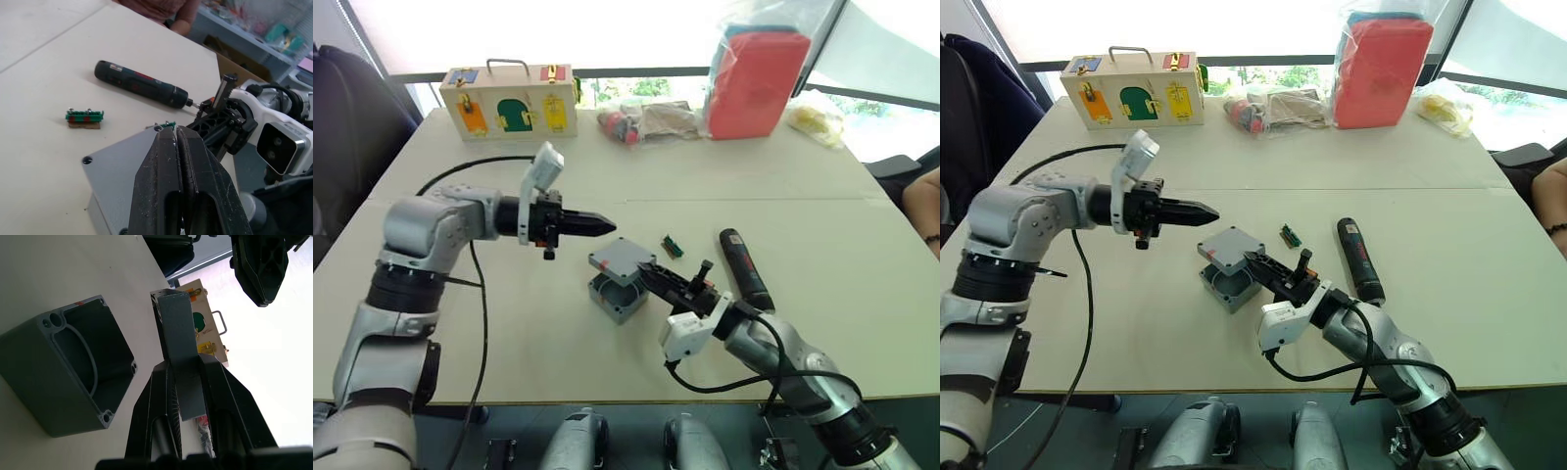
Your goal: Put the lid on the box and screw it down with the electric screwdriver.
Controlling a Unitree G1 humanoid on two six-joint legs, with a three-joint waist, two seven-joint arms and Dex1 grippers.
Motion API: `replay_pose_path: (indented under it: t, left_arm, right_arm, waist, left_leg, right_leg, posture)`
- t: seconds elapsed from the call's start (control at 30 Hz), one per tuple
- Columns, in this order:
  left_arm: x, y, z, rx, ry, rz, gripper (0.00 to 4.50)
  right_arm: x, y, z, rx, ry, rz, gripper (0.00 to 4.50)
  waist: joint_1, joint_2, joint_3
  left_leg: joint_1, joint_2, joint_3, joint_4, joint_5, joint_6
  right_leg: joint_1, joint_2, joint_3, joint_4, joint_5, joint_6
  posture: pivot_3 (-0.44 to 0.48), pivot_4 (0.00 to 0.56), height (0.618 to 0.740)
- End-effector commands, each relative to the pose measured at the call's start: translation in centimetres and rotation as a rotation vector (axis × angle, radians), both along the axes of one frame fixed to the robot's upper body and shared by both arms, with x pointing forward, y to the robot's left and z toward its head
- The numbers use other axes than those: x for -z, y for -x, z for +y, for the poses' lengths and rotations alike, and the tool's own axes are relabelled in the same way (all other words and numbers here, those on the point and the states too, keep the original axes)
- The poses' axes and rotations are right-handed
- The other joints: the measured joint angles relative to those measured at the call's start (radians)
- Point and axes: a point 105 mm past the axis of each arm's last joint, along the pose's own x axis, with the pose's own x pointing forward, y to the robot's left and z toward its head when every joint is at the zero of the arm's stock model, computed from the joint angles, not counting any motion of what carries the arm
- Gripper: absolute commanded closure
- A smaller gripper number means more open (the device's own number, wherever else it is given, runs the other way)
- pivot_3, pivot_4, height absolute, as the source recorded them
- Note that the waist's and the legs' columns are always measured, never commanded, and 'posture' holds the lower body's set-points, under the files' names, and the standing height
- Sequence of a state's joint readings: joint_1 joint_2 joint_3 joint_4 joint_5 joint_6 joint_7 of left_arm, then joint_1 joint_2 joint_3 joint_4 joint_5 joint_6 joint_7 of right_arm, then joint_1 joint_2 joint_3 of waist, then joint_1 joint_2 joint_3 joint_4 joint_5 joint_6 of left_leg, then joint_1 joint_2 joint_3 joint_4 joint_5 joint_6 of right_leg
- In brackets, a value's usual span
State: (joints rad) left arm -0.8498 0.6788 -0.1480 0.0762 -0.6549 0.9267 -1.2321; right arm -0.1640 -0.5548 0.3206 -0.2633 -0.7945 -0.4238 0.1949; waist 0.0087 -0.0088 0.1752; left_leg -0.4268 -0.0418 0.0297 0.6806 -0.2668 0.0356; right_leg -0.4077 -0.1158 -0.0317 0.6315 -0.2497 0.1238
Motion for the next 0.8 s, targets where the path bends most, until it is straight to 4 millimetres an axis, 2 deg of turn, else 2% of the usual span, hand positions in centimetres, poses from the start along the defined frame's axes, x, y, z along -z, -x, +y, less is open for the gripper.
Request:
replay_pose_path:
  t: [0.03,0.5,0.8]
  left_arm:
    - [0.3,0.2,-0.1,0.033,-0.02,-0.028,4.44]
    - [3.2,-0.1,0.9,0.03,-0.137,-0.037,4.44]
    - [3.5,-0.3,0.9,0.024,-0.142,-0.037,4.44]
  right_arm:
    - [-0.3,0.5,0.5,-0.023,-0.02,-0.033,4.36]
    - [1.6,0.9,0.5,-0.023,0.009,-0.029,4.36]
    - [2.5,0.9,0.9,-0.026,0.029,-0.035,4.36]
  waist:
    - [0.0,0.0,0.0]
    - [0.0,0.0,0.0]
    - [0.0,0.0,0.0]
  left_leg:
    - [0.0,0.0,0.0,0.0,0.0,0.0]
    - [0.0,0.0,0.0,0.0,0.0,0.0]
    - [0.0,0.0,0.0,0.0,0.0,0.0]
  right_leg:
    - [0.0,0.0,0.0,0.0,0.0,0.0]
    - [0.0,0.0,0.0,0.0,0.0,0.0]
    - [0.0,0.0,0.0,0.0,0.0,0.0]
  posture:
    - [0.0,0.15,0.74]
    - [0.0,0.15,0.74]
    - [0.0,0.15,0.74]
